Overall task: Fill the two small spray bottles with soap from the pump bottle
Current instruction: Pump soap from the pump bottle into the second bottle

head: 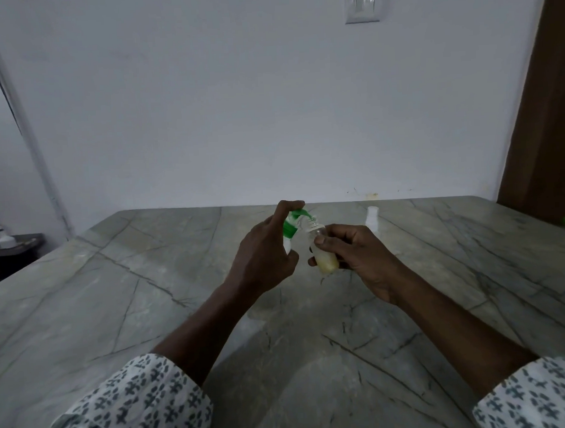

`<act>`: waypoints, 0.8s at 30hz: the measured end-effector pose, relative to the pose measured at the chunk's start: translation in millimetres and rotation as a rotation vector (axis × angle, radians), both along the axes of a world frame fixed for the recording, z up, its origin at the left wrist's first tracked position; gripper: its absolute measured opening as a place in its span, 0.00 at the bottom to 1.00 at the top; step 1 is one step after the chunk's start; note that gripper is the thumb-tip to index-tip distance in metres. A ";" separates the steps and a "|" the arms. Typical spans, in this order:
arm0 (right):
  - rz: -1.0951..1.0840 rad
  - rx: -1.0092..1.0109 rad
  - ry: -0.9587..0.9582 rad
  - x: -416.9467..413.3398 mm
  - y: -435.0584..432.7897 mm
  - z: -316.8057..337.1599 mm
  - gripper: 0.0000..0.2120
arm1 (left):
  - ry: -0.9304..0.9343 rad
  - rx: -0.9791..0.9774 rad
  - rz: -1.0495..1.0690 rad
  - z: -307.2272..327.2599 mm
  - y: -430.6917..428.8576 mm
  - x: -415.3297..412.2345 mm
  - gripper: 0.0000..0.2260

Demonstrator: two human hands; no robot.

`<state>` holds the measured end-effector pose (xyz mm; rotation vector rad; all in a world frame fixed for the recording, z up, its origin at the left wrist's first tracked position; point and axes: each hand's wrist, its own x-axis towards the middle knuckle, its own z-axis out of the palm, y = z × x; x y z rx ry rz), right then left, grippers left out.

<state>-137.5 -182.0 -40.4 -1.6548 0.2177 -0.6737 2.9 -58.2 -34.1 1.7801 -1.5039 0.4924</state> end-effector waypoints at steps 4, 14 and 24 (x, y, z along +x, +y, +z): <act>-0.012 -0.009 -0.004 0.4 -2.6 -1.9 0.12 | -0.004 0.021 0.007 -0.7 -0.8 1.2 0.36; -0.010 -0.007 -0.001 0.0 -1.8 -1.2 0.10 | -0.009 0.001 0.017 0.8 -0.9 -0.8 0.33; -0.018 -0.007 0.003 0.6 1.4 0.2 0.10 | 0.001 0.004 0.023 0.6 -0.2 -1.2 0.32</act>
